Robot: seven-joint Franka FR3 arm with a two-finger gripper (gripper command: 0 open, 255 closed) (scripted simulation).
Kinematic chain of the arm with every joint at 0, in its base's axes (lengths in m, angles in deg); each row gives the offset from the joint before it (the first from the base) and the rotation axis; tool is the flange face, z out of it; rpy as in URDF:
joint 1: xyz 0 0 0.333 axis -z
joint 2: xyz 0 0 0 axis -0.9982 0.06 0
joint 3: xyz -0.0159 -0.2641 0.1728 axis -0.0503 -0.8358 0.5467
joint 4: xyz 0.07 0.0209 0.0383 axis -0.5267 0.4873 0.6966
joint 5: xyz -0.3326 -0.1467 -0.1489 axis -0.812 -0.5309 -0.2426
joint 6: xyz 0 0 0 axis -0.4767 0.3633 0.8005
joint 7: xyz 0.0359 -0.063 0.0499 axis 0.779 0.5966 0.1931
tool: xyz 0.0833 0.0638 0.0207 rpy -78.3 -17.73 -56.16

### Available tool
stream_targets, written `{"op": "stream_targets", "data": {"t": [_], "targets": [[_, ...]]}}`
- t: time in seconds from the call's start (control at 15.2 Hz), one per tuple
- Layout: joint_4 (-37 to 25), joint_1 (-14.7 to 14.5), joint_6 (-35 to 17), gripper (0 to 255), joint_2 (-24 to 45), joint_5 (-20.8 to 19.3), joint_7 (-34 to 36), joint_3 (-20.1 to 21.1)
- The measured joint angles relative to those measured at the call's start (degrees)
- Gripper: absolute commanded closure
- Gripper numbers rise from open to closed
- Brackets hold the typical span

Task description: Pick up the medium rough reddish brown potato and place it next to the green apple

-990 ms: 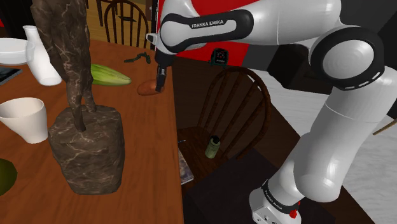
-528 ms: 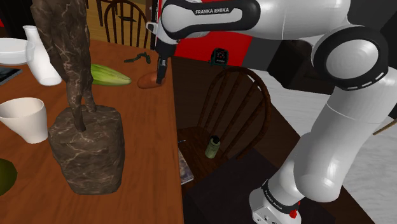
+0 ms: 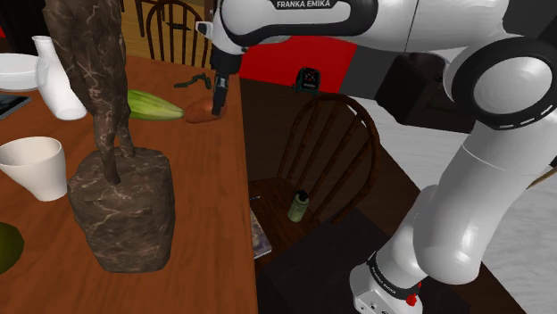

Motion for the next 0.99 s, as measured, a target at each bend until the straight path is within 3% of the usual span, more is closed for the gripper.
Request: {"op": "stream_targets", "data": {"t": [0.99], "targets": [[0.6,-11.0,-0.2,255,-0.3,-3.9,20.0,7.9]]}}
